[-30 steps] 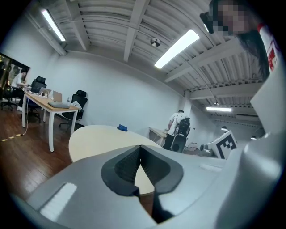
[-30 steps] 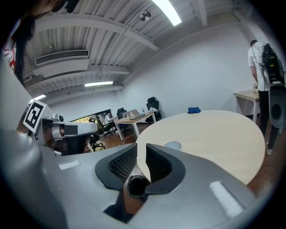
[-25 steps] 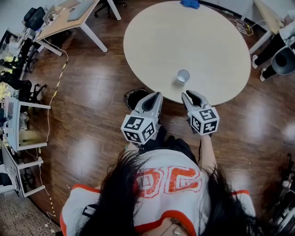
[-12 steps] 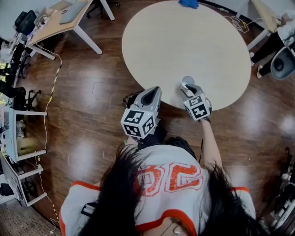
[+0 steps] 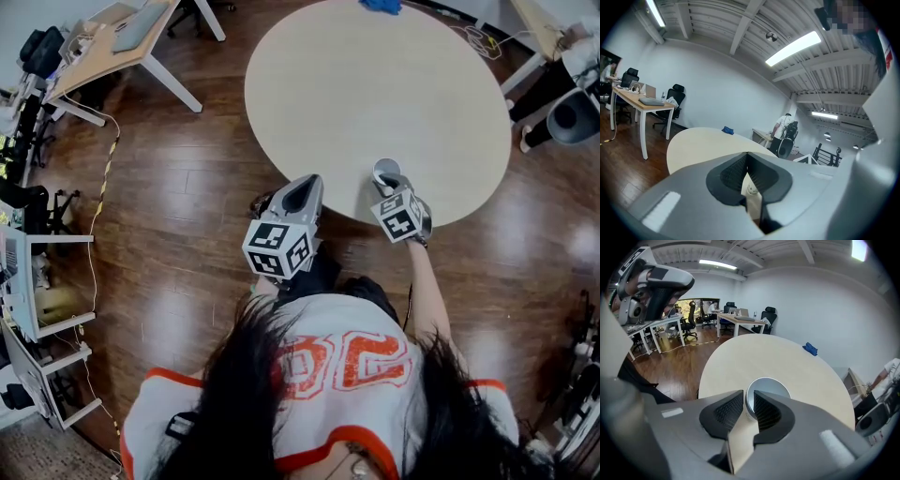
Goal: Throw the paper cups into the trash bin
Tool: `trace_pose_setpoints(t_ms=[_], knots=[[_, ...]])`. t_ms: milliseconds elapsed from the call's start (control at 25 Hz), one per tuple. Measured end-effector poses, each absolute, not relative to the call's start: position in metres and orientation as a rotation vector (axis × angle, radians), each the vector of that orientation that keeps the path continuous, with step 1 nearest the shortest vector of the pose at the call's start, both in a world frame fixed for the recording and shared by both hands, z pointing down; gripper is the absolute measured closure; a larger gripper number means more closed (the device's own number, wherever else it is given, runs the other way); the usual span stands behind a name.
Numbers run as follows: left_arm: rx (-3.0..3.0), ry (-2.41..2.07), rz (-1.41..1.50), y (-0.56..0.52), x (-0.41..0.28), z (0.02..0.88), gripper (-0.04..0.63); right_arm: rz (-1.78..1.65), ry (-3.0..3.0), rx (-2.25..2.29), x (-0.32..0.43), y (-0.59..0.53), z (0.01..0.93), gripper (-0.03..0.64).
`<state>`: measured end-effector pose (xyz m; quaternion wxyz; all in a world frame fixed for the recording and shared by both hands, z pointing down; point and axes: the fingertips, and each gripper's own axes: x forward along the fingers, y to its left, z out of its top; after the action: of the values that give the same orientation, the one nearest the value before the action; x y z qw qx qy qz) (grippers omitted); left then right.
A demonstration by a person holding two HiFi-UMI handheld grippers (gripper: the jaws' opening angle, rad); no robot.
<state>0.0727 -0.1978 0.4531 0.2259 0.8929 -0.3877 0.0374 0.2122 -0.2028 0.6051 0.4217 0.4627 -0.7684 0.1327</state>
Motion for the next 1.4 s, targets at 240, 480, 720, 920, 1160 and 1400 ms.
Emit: trace_pose_setpoints(t_ms=[240, 480, 720, 920, 1160, 1400], knots=[[2.469, -1.059, 0.132, -0.199, 0.071, 0.457, 0.595, 0.334, -1.893, 1.156, 0.213, -0.205, 0.61, 0.577], [2.489, -1.059, 0.15, -0.199, 0.071, 0.456, 0.595, 0.379, -1.886, 1.194, 0.217, -0.205, 0.609, 0.586], [2.494, -1.041, 0.158, -0.199, 0.067, 0.459, 0.595, 0.433, -1.95, 1.268, 0.209, -0.202, 0.598, 0.586], [2.502, -1.034, 0.164, -0.197, 0.066, 0.461, 0.595, 0.437, -1.994, 1.31, 0.198, -0.195, 0.582, 0.586], [2.481, -1.07, 0.154, -0.184, 0.066, 0.459, 0.595, 0.421, -2.068, 1.294, 0.181, -0.175, 0.556, 0.586], [2.428, -1.193, 0.125, -0.166, 0.05, 0.454, 0.595, 0.376, -2.157, 1.209, 0.156, -0.153, 0.537, 0.586]])
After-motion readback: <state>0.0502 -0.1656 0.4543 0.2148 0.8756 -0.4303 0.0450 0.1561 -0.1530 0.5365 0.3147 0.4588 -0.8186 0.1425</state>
